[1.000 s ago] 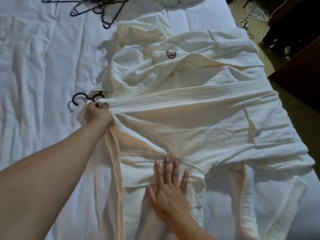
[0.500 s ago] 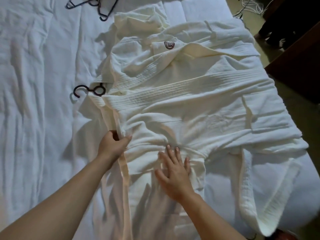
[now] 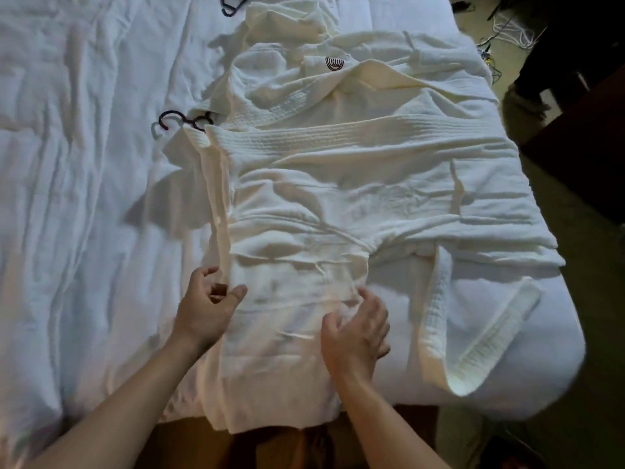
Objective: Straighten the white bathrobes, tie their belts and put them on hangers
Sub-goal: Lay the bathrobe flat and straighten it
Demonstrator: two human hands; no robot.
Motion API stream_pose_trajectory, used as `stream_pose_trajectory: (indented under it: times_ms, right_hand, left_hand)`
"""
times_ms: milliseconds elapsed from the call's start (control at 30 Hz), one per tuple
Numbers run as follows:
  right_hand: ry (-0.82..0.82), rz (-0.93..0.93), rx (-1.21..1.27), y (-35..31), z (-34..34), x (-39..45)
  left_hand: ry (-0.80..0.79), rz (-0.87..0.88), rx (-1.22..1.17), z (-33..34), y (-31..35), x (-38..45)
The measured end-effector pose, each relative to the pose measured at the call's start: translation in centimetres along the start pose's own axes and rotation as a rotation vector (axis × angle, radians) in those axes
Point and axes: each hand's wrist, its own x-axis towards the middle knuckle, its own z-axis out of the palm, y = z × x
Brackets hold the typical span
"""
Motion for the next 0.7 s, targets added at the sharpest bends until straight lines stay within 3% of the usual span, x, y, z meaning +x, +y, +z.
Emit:
stream_pose_trajectory:
  times_ms: [133,233,433,567,633,700]
  right_hand:
    - [-0.181,0.154,0.006,3.4,-0.1,-2.4]
    - [-0.186,0.157,0.110,4.9,-0.4,-4.2]
    - [-0.268,0.194,0.265,7.0,-0.6,-8.2]
    - [-0.379,0.253,0.362,8.4,0.6,-11.3]
    - [-0.349,0.241,0.397,8.3,0.5,-12.4]
    - [-0.315,0.223,0.419,8.2,0.5,-13.4]
  left_hand:
    - [-0.087,-0.066,0.093,0.3,-3.8,-4.2]
    - [-0.143,-0.101,0.134,0.9,-5.9,-6.5]
    - [-0.081,-0.115,0.075,0.7,-8.0,-9.3]
    - [-0.260,-0.209,0.002,1.2,-8.6,-10.8]
    - [-0.209,-0.187,0.041,1.3,-8.6,-11.4]
    - [-0.057,-0.148,0.073,0.5,-8.6,-11.8]
